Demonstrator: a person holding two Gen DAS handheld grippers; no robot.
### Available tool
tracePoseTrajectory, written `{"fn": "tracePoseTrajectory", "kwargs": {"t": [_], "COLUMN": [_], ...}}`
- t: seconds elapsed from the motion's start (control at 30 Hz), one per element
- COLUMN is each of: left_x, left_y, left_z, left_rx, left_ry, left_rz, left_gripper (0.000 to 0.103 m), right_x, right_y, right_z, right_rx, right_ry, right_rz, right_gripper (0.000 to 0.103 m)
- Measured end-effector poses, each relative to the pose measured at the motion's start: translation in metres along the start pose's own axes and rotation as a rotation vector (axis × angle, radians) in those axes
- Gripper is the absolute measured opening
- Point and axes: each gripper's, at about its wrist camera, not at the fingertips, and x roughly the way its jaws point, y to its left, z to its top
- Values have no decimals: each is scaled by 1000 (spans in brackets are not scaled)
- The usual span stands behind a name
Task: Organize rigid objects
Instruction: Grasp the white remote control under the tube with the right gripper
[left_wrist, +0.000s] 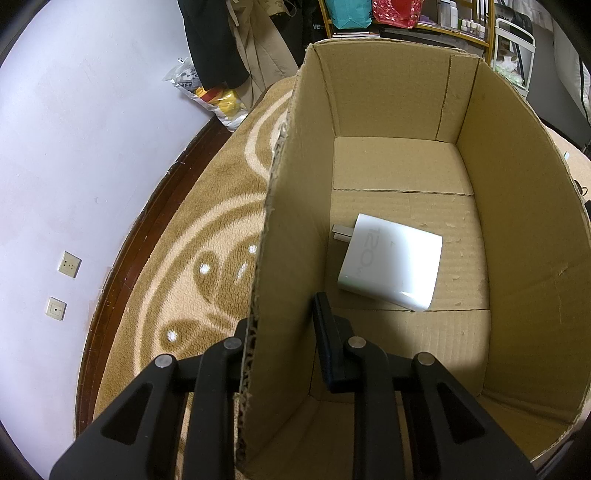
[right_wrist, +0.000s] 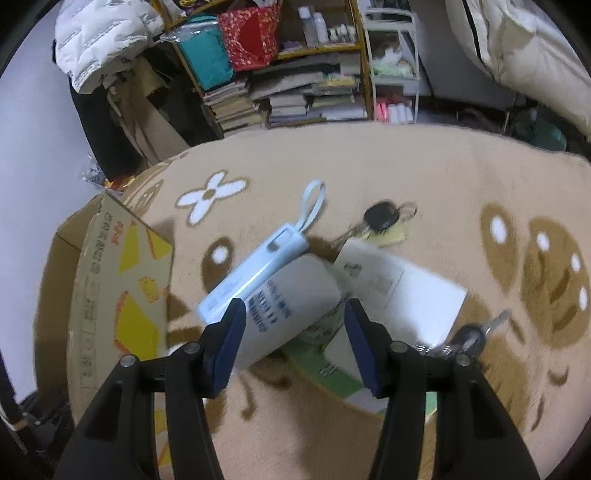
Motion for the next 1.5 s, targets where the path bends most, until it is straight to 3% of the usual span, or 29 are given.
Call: {"fn": "tracePoseTrajectory", "kwargs": {"t": [0.27,0.4,0.8,0.87,0.93,1.07,1.13,1.27,1.5], "left_x": [0,-1,-1,-1,-1,-1,-1,-1,-1], "left_y": [-1,-1,-1,-1,-1,-2,-3,-3,-3], "left_z": [-1,-1,-2,-2,-2,-2,-1,-1,-1], "left_rx": [2,3,3,3,3,4,4,3,4], "left_ry": [1,1,4,4,5,5,6,7,7], "left_rz": [2,3,3,3,2,2,2,2,2], "left_gripper": [21,22,21,21,21,21,21,21,21], "right_x": [20,26,42,45,52,58,56,55,41], "right_y": [19,24,33,33,29,30,34,39,36], "right_z": [-10,-8,-4,-5,-8,-9,-9,-9,-6], "right_rx": [-23,-34,-31,-21,10,10,-17,-31,-30], "right_ry": [61,40,22,50,77,63,43,28,-13], "right_rz": [24,5,64,79,102,109,104,87,39], "right_gripper": [60,62,66,62,49,48,41,39,26]}}
